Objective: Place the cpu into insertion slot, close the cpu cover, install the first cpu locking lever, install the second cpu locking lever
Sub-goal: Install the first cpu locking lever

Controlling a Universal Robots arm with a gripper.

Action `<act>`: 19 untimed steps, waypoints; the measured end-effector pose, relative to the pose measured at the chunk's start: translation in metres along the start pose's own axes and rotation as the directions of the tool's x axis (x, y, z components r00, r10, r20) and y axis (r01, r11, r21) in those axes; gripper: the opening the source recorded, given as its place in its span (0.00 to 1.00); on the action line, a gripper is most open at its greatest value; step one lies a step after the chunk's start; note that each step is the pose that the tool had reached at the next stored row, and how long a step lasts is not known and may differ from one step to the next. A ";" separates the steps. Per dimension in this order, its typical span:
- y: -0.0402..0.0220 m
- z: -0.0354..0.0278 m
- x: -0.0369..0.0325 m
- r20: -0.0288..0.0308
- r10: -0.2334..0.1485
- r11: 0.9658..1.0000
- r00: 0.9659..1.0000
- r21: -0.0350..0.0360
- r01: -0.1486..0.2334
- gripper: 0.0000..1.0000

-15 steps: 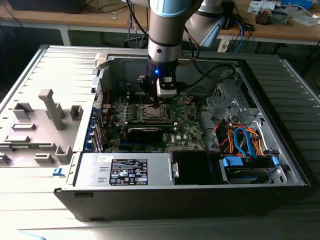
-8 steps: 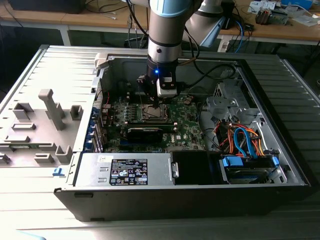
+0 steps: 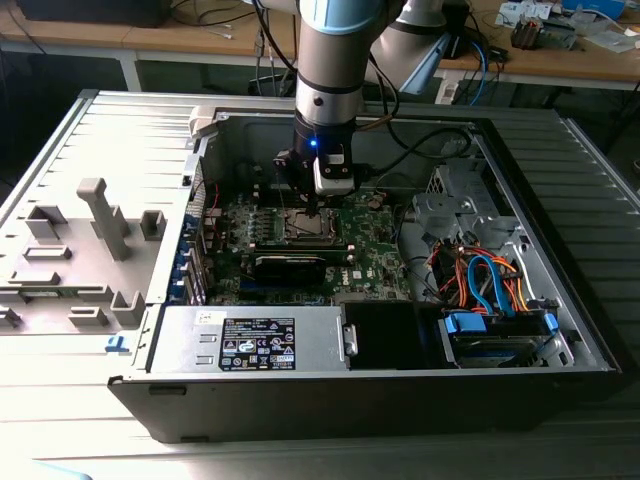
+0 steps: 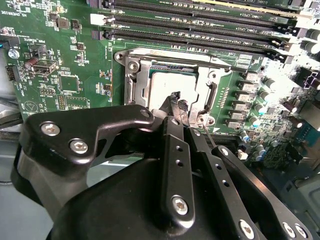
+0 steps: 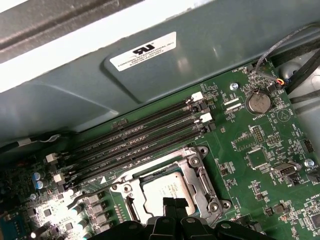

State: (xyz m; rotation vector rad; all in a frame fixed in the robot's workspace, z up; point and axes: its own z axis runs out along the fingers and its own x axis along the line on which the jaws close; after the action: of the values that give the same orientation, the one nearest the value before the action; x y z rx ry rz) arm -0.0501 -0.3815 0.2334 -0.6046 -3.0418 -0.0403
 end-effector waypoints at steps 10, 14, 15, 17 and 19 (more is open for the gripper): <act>0.0000 0.0000 0.0000 0.000 -0.005 1.000 1.000 0.000 0.005 0.11; 0.0000 0.0000 0.0000 0.000 -0.008 1.000 1.000 0.000 0.008 0.11; 0.0000 0.0000 0.0000 0.000 -0.009 1.000 1.000 0.000 0.009 0.11; 0.0000 0.0000 0.0000 0.000 -0.010 1.000 1.000 0.001 0.010 0.11; 0.0000 0.0000 0.0000 0.000 -0.011 1.000 1.000 0.001 0.011 0.11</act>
State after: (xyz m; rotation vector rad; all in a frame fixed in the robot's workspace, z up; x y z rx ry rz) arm -0.0501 -0.3815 0.2334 -0.5871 -3.0451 -0.0398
